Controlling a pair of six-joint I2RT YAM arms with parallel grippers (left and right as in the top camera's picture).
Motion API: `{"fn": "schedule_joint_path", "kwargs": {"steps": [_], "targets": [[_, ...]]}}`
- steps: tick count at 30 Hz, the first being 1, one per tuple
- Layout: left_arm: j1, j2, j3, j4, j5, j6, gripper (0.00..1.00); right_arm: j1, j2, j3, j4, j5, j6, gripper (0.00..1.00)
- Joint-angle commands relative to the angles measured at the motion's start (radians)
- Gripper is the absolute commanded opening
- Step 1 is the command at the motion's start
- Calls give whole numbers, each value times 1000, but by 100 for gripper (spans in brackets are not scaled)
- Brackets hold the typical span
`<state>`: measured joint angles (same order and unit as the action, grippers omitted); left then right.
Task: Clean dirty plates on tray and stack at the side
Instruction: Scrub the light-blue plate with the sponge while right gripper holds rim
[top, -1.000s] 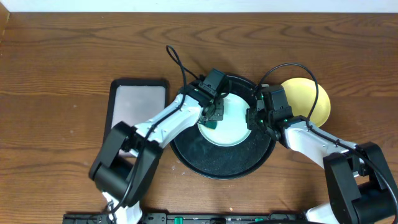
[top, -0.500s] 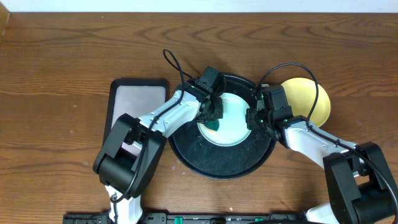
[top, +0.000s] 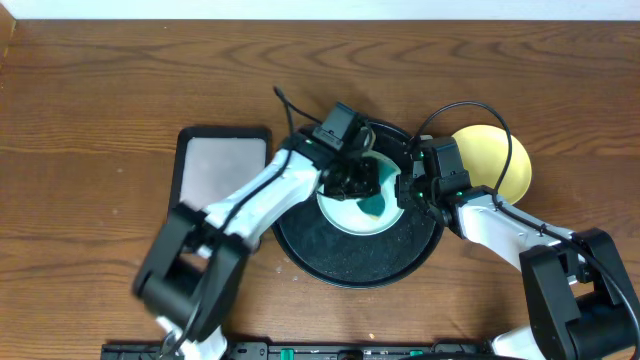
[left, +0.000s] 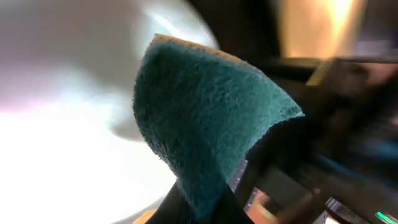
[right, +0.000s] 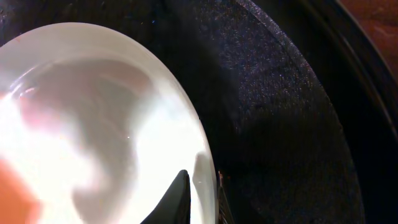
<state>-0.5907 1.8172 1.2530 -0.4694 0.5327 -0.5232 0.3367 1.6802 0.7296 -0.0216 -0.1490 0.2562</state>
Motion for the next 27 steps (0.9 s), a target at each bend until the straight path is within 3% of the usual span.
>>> {"fn": "schedule_joint_path", "kwargs": {"steps": [1,4,8,24,27], "targets": [[3,-70,1,-54,-169,5,8,15,5,3,3,-13,9,13],[3,-68,-6,-110,-345,-14,8,15,5,3,3,-13,9,13],[2,-47,-13,-109,-439,-49,8,15,5,3,3,-13,9,14],[0,121,-58,7,-506,-107,8,15,5,3,3,-13,8,14],[0,146,-58,10,-418,-110,8,15,5,3,3,-13,8,14]]}}
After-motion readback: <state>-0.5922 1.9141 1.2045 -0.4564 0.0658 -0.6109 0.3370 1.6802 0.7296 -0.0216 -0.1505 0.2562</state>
